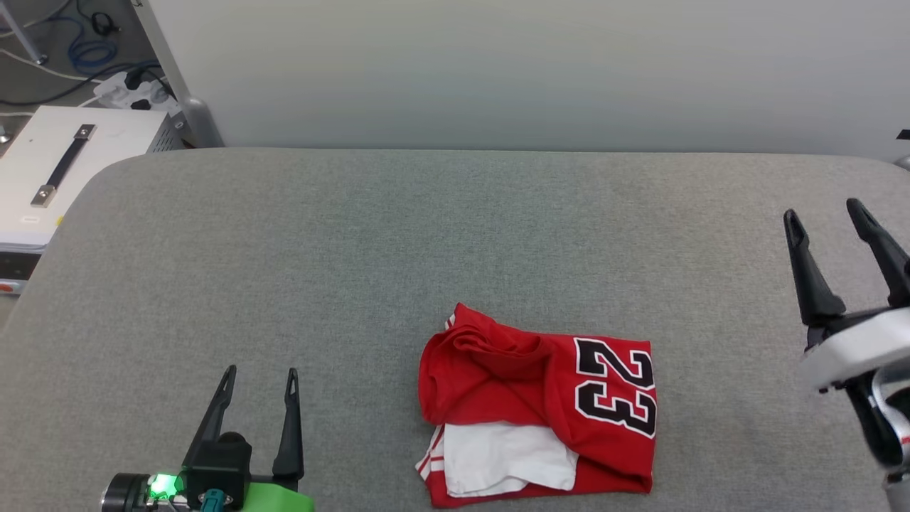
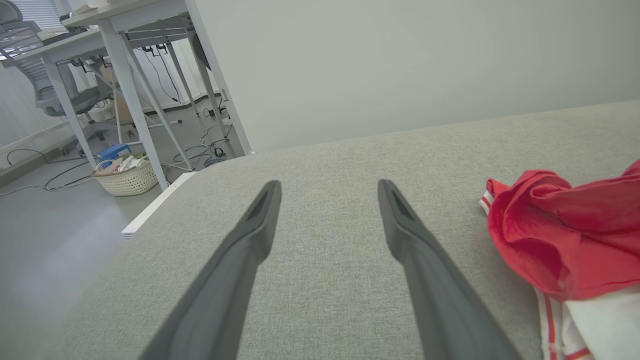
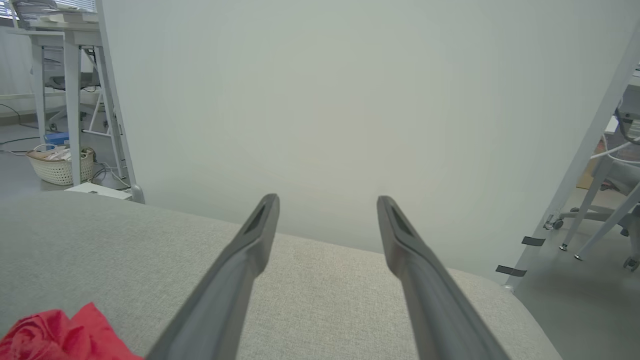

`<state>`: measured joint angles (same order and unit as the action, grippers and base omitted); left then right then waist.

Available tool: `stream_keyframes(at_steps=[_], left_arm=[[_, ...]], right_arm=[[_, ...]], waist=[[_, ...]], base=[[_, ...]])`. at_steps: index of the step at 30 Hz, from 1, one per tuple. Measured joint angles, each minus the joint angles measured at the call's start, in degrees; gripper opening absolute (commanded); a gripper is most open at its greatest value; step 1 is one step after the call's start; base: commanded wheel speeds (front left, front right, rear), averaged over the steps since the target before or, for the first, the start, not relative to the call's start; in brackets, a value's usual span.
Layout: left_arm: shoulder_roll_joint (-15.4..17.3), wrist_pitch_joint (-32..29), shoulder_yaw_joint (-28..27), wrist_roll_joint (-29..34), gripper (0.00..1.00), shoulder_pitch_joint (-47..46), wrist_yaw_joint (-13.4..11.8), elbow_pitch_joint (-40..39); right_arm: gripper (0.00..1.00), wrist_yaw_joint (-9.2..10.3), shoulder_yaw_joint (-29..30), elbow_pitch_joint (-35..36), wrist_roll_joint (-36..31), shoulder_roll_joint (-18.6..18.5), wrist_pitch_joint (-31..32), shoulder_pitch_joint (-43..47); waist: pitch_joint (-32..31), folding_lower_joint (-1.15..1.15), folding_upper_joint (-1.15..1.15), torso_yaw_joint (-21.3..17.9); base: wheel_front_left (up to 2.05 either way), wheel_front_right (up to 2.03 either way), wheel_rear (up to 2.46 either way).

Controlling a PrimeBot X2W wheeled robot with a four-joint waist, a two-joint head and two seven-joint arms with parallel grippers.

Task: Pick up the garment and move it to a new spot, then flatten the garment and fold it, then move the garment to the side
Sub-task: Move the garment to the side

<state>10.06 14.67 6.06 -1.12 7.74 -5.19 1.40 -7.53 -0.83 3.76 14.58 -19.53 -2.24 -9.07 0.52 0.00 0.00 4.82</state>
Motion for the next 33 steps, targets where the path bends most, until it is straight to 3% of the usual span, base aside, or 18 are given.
stream_keyframes(at_steps=[7, 16, 23, 33], left_arm=[[-0.4, 0.0, 0.1, 0.0, 1.00, -1.7, 0.0, 0.1], [-0.9, 0.0, 0.4, 0.0, 1.00, -3.3, 0.2, 0.2], [-1.4, 0.0, 0.9, 0.1, 1.00, -4.8, 0.4, 0.3], [-2.2, 0.0, 1.5, 0.1, 1.00, -7.0, 0.8, 0.7]], right_arm=[[1.00, 0.00, -9.2, -1.5, 20.0, -8.3, 20.6, -7.2], [1.00, 0.00, -18.6, -4.3, 35.6, -14.9, 42.0, -8.7], [1.00, 0.00, -21.9, -9.0, 38.7, -14.9, 46.9, -8.6], [1.00, 0.00, -26.1, -16.3, 42.0, -10.8, 45.8, -9.4]], waist=[[2.1, 0.00, 0.00, 1.5], [4.6, 0.00, 0.00, 2.8], [6.5, 0.00, 0.00, 3.8], [9.8, 0.00, 0.00, 5.4]], base=[[0.00, 0.00, 0.00], [0.00, 0.00, 0.00], [0.00, 0.00, 0.00], [0.00, 0.00, 0.00]])
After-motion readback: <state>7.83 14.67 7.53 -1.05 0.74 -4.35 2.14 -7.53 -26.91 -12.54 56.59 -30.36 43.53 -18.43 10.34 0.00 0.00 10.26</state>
